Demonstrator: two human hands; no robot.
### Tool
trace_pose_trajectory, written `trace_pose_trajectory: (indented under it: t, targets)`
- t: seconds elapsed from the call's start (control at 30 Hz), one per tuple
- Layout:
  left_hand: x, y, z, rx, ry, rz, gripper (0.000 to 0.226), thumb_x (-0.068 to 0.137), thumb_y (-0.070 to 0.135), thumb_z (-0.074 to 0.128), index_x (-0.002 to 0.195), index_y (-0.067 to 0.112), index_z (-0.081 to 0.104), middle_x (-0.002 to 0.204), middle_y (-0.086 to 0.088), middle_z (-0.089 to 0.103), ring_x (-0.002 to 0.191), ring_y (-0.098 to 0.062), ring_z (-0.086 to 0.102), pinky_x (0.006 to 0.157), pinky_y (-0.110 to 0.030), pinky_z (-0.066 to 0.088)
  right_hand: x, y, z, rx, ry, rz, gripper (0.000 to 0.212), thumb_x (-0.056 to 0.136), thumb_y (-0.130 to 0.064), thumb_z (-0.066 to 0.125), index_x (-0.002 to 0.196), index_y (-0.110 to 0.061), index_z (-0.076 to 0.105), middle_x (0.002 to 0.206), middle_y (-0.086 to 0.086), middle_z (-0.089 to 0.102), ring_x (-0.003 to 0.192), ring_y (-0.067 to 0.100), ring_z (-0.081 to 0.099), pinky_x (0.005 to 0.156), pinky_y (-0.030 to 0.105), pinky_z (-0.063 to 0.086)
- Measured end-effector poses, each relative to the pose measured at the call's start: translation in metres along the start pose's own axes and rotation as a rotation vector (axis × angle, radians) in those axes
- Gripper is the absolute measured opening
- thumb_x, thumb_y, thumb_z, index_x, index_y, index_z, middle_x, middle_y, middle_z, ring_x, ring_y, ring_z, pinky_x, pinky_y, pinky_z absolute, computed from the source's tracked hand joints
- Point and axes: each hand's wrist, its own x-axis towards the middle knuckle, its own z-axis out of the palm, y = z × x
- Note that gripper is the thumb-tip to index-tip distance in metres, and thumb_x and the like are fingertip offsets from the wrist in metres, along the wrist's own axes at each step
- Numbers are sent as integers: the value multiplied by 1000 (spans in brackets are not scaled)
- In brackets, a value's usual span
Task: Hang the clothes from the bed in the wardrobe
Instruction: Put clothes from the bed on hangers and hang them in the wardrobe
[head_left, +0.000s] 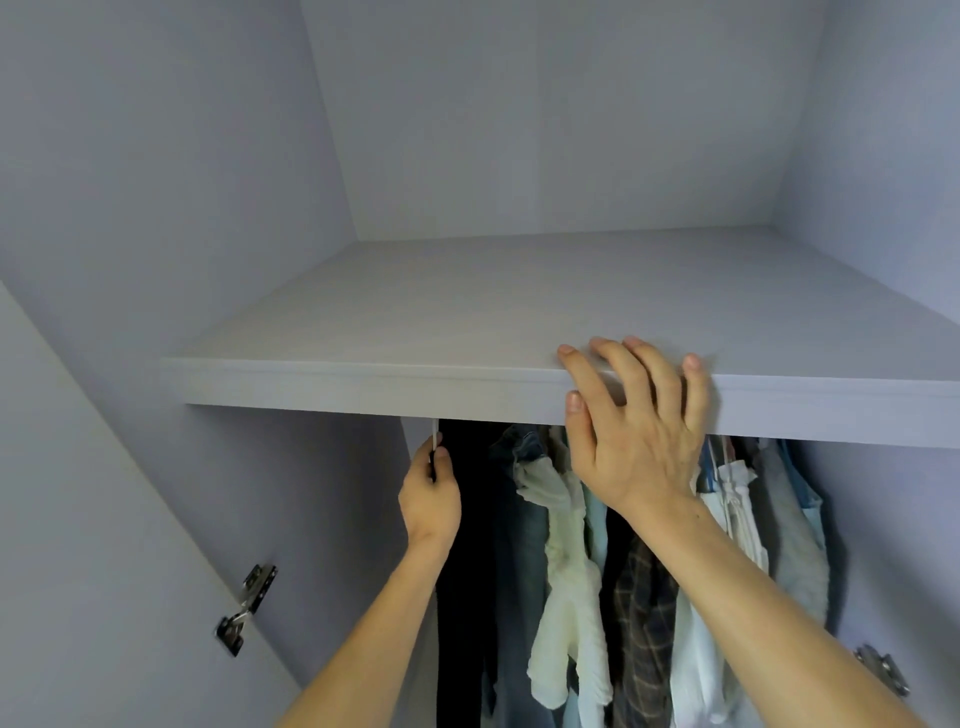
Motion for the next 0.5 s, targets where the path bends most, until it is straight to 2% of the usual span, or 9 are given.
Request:
trace_pose_trajectory:
  t: [0.07,0.13,0.2,0.27,0.33,0.4,0.5]
  targets:
    - [-12,-10,-11,-13,-14,-14,36,106,28,42,139,23,55,128,5,64,123,-15,56,100,-22,38,-6,-9,-8,94,-56,37,49,95,-32,53,143,-22,54,147,8,50,142,28,37,122,51,10]
    - [-25,-22,-26,-14,-19,-24,34,105,30,44,136,26,57,120,12,66,115,-8,59,99,-23,42,-22,-23,-15,221,-99,8,56,90,-26,59,144,-14,52,152,14,43,146,32,31,121,57,13]
    - [-41,-38,-46,-21,-18,-36,30,104,31,46,130,32,61,114,16,67,109,-4,61,98,-26,48,-46,-41,-21,351,-170,-30,57,86,-21,65,141,-10,54,152,15,43,146,31,31,120,58,19]
    - [-62,-56,-73,8,-11,-68,24,103,33,48,119,41,64,102,18,70,93,-1,64,86,-23,51,-75,-63,-24,490,-318,-8,56,85,-19,66,139,-9,55,151,11,44,145,29,34,118,55,27]
    - [-86,-74,-105,58,-1,-94,21,102,36,50,112,48,64,93,14,71,78,-4,61,74,-20,48,-101,-87,-26,645,-517,53,53,89,-24,62,140,-9,53,150,7,45,143,25,37,115,47,35]
    - [-112,-88,-138,119,3,-124,21,102,37,50,113,48,65,96,15,71,81,-3,63,79,-21,49,-119,-111,-29,775,-713,109,53,94,-33,56,143,-13,48,150,0,44,141,18,38,111,39,40]
    - [-166,-98,-183,179,11,-206,22,102,37,50,112,50,65,98,25,69,94,4,62,82,-14,48,-136,-150,-32,910,-987,138,57,99,-42,52,150,-20,37,154,-7,37,140,11,35,110,33,40]
